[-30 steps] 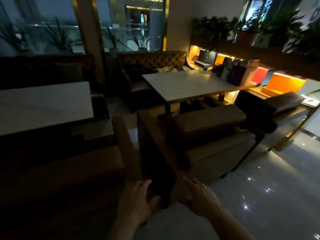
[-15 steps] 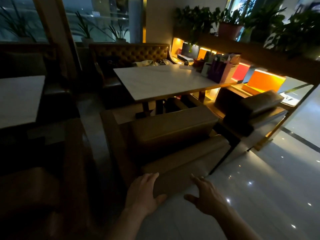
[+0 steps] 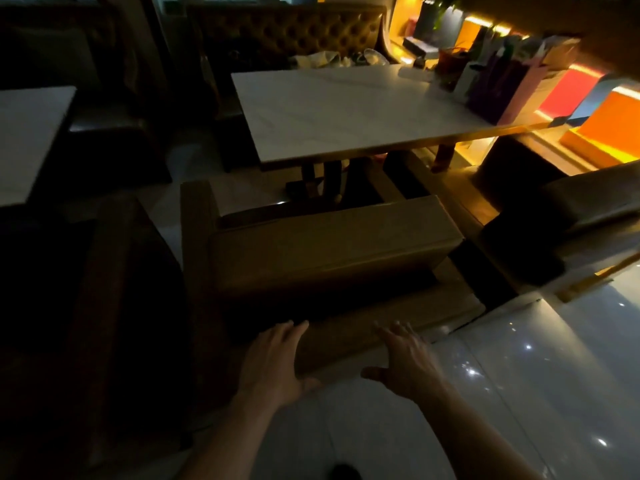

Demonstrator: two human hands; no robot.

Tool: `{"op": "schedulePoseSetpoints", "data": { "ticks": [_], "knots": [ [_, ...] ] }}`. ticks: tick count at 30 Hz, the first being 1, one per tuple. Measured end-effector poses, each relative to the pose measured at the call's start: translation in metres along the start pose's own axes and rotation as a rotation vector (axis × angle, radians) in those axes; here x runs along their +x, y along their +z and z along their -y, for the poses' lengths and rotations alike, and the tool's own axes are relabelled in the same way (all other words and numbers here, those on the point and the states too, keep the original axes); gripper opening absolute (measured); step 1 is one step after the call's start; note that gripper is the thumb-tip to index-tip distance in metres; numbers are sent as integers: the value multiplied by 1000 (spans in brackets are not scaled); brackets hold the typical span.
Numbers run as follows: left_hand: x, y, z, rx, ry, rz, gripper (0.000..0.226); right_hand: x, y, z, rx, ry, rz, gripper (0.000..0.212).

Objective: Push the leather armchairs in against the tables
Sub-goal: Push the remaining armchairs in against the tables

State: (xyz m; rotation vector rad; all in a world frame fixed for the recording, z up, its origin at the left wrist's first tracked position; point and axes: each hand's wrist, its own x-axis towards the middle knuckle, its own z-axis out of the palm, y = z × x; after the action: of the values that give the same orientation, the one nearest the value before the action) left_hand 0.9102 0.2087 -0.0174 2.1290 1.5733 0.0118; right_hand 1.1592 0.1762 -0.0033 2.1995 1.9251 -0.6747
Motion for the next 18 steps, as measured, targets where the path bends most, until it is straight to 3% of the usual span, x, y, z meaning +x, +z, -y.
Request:
{"op": "schedulePoseSetpoints", "data": {
  "ticks": [6,12,18],
  "knots": [
    [38,24,-4,29,-152,-11,112,72,3,-33,-87,-136,75,109],
    [60,43,-3,81,-183,13,113,117,10,-56,-172,-163,206,127],
    [71,60,14,37,-231,53,113,128,21,-52,-209,-154,157,118]
  ]
}}
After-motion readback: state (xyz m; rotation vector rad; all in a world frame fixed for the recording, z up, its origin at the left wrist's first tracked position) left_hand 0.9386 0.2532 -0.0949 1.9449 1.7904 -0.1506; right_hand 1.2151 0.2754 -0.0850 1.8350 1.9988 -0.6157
